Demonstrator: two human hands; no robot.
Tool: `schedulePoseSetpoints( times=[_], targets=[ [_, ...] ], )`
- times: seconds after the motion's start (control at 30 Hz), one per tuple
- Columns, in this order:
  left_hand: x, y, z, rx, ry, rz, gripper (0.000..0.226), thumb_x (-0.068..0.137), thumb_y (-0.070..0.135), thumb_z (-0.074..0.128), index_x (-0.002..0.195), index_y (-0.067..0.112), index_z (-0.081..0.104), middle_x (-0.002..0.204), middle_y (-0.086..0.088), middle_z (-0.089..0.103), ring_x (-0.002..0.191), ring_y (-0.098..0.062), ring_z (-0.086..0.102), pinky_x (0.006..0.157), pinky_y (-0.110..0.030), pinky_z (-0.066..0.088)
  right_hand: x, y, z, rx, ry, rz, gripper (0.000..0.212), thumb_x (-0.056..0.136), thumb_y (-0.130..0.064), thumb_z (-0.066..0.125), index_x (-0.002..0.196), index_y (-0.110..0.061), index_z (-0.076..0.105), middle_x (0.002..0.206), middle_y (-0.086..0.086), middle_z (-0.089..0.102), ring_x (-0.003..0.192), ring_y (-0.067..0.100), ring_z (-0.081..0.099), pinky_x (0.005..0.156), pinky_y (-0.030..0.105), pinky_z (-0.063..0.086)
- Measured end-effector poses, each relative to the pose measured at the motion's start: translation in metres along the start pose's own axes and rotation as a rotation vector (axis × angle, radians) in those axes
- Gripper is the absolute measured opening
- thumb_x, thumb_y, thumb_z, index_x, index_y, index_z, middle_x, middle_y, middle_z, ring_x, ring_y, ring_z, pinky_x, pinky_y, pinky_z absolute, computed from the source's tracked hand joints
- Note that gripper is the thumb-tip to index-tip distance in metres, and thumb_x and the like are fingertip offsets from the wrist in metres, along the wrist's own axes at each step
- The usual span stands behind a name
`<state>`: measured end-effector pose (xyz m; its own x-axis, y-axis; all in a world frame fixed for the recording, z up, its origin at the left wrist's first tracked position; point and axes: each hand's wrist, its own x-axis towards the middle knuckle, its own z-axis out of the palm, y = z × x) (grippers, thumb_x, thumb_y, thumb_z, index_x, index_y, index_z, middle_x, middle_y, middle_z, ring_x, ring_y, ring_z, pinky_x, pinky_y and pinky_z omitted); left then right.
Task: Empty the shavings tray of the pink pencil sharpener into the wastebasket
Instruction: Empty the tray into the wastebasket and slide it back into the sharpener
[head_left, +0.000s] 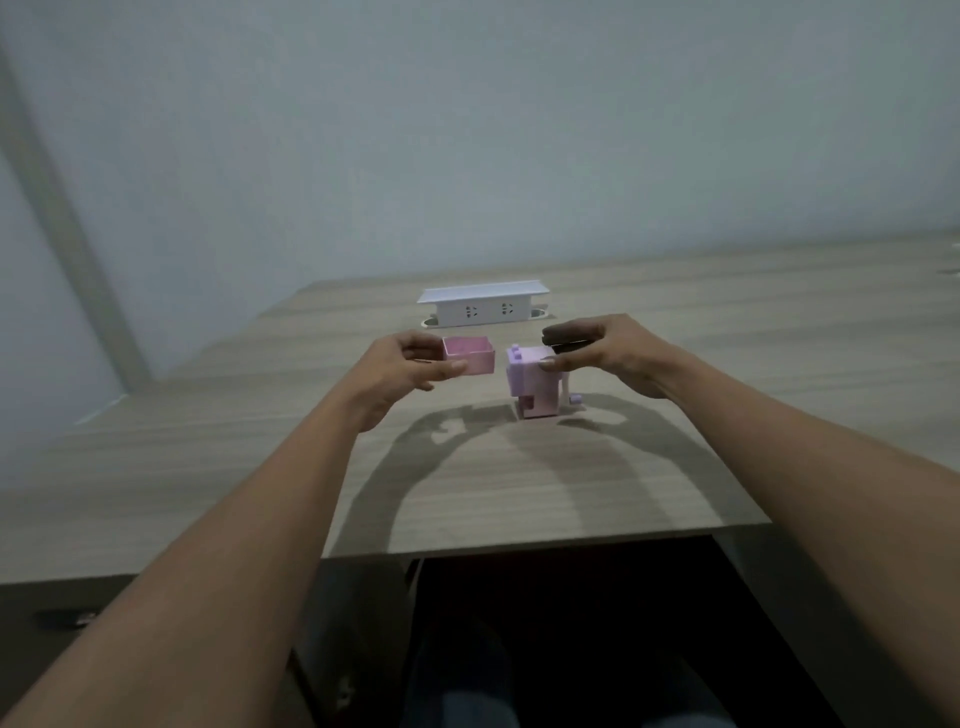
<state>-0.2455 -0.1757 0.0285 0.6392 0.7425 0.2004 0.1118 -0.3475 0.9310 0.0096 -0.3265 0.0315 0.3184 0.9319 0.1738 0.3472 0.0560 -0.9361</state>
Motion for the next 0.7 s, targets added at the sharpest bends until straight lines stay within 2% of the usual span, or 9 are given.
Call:
schedulePoseSetpoints(
  times=[0.07,0.2,0.37,0.5,0.63,0.7],
  targets=[
    [-0.002,-0.011,0.0,0.05,-0.009,-0.049,0.052,0.077,0.016,0.086,0.123,0.002,0.068,0.115,-0.012,0.075,0.086,-0.012,0.068,0.068,-0.023,0.047,0.002,0.005,0.002,-0.001,-0.01,0.004,0.062,0.073,-0.005,0.086,0.132,-0.004,0.066,0.125,0.004,0.071,0.11,0.008,0.067,0.082,0.012,0.051],
    [-0.008,-0.024,0.009,0.033,-0.052,-0.114,0.046,0.079,0.011,0.084,0.121,0.0,0.069,0.112,-0.016,0.073,0.078,-0.013,0.066,0.059,-0.019,0.053,0.006,0.013,0.002,0.018,-0.012,-0.002,0.06,0.074,-0.006,0.086,0.131,-0.004,0.067,0.124,0.005,0.073,0.115,0.015,0.069,0.085,0.014,0.05],
    [-0.008,-0.04,0.024,-0.005,-0.068,-0.182,0.045,0.076,0.008,0.086,0.116,-0.005,0.071,0.089,-0.012,0.07,0.053,-0.007,0.057,0.052,-0.018,0.05,0.008,0.018,0.003,0.033,-0.016,0.0,0.059,0.076,-0.007,0.085,0.131,-0.004,0.066,0.124,0.007,0.073,0.118,0.017,0.068,0.08,0.01,0.051],
    [-0.005,-0.04,0.036,-0.014,-0.075,-0.166,0.044,0.075,0.008,0.087,0.115,-0.004,0.072,0.089,-0.012,0.069,0.052,-0.004,0.058,0.055,-0.017,0.05,0.009,0.02,0.004,0.072,-0.016,-0.002,0.058,0.077,-0.004,0.084,0.132,-0.003,0.066,0.122,0.009,0.074,0.119,0.019,0.067,0.076,0.008,0.052],
    [0.0,-0.039,0.046,-0.049,-0.081,-0.167,0.047,0.076,0.008,0.086,0.118,-0.003,0.07,0.096,-0.016,0.072,0.07,-0.016,0.063,0.065,-0.024,0.052,0.01,0.023,0.004,0.089,-0.029,0.002,0.059,0.077,-0.005,0.084,0.132,-0.003,0.065,0.122,0.008,0.074,0.119,0.016,0.067,0.079,0.008,0.052],
    [0.002,-0.041,0.047,-0.052,-0.068,-0.164,0.049,0.075,0.009,0.087,0.12,-0.001,0.069,0.096,-0.015,0.075,0.072,-0.016,0.065,0.065,-0.022,0.054,0.011,0.025,0.003,0.102,-0.025,-0.004,0.059,0.076,-0.004,0.084,0.132,-0.003,0.066,0.121,0.008,0.074,0.119,0.016,0.067,0.081,0.01,0.052]
  ],
)
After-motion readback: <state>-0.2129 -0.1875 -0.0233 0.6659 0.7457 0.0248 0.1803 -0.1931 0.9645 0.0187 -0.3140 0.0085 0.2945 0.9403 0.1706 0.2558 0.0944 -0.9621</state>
